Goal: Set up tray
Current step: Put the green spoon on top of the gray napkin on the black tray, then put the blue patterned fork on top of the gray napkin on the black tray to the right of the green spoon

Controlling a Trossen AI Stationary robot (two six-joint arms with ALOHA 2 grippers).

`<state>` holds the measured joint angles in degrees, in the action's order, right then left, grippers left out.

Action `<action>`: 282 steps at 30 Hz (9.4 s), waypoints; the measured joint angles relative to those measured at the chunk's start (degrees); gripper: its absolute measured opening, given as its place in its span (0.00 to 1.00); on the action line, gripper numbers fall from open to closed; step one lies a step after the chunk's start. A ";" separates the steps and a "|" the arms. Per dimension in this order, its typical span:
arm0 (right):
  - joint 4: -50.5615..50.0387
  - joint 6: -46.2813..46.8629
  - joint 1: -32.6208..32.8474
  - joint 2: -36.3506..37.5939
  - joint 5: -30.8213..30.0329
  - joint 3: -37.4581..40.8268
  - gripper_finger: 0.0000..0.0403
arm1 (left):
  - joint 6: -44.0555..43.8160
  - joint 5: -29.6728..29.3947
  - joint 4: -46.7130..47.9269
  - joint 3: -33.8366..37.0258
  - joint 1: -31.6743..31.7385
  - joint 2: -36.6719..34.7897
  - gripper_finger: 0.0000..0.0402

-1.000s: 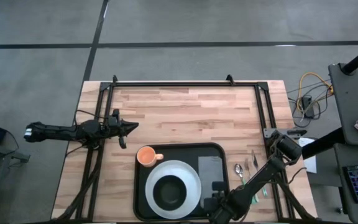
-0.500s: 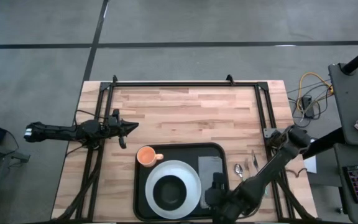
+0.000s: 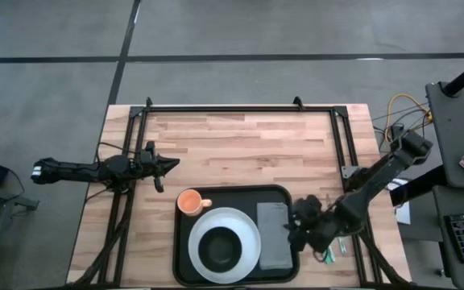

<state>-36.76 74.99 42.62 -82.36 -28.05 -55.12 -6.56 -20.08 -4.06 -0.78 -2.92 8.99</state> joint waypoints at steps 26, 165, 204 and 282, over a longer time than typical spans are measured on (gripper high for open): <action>-8.13 31.92 3.21 0.57 25.39 9.46 0.63 | -1.21 -0.02 -0.02 0.00 0.00 -0.02 0.00; -8.99 37.78 -11.18 -32.94 23.54 -27.38 0.11 | -3.20 0.01 0.68 0.07 0.02 0.00 0.00; -36.11 41.15 -3.30 -11.16 17.81 -21.47 0.36 | -3.21 0.03 0.58 0.07 0.01 -0.02 0.00; -20.64 51.02 11.74 -13.14 33.98 1.63 0.28 | -3.24 -0.08 0.25 0.04 0.00 0.00 0.00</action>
<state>-57.41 126.02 54.36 -95.50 5.93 -53.49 -9.80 -20.16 -3.81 -0.73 -2.92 8.99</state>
